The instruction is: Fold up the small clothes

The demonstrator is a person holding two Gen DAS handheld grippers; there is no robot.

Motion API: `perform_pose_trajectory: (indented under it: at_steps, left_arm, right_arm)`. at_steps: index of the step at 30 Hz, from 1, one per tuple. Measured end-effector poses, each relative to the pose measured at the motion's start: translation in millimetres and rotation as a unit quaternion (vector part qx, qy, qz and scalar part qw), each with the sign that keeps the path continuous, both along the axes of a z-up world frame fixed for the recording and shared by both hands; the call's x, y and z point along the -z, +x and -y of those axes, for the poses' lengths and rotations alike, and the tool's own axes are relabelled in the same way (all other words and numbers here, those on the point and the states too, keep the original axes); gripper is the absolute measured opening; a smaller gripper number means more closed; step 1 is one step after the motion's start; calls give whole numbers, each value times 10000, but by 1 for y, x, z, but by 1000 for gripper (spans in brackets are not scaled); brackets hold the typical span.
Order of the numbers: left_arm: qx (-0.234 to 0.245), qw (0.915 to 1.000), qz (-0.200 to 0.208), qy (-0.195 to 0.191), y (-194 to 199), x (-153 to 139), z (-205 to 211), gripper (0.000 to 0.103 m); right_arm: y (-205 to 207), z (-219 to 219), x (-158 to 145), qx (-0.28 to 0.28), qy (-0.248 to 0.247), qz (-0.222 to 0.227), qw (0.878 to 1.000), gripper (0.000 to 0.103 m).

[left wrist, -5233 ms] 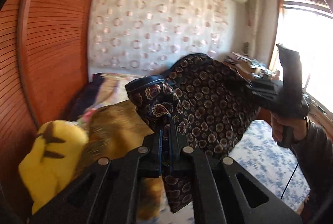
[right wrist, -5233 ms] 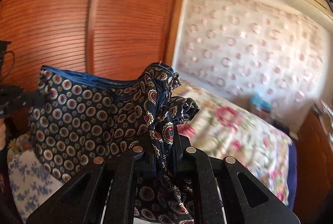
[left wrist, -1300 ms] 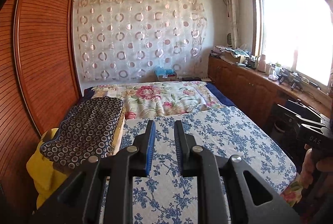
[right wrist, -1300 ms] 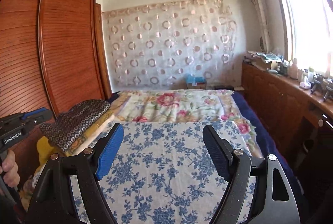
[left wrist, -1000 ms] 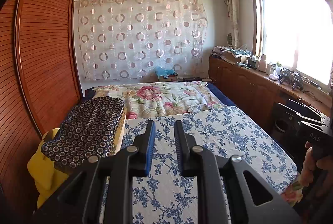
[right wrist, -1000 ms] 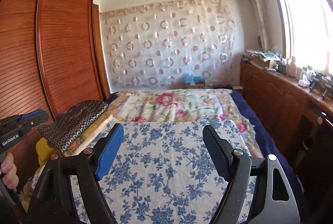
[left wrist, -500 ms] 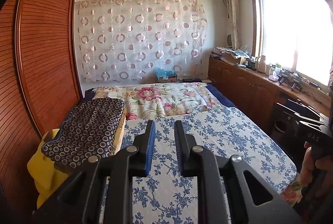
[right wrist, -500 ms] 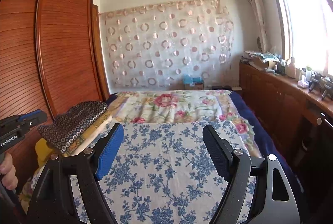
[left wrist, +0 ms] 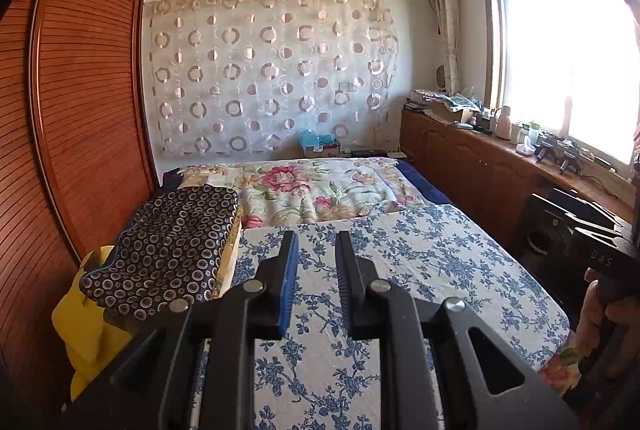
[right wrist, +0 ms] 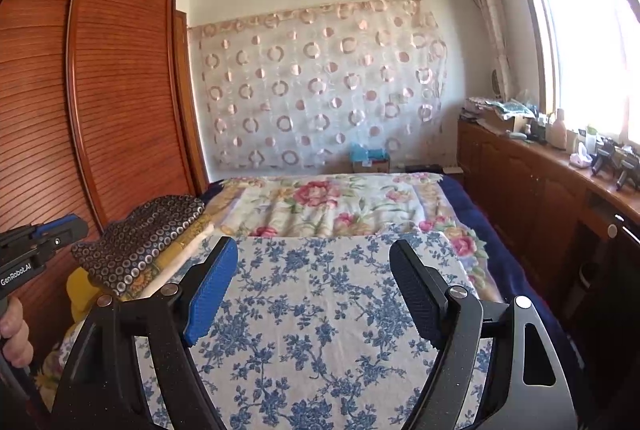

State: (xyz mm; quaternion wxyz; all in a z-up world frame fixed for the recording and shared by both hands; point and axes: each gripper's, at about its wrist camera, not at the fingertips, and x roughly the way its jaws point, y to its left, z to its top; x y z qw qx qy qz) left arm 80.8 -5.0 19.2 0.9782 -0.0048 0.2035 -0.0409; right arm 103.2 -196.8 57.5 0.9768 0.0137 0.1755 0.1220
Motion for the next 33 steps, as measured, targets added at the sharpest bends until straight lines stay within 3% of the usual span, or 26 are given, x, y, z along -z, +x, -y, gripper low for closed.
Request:
perform_pose_trajectory:
  at_steps: [33]
  left_arm:
    - [17,10000,45,18,-3,0,1,17]
  right_arm:
    - [-2,0,-2,8,13,25,10000,80]
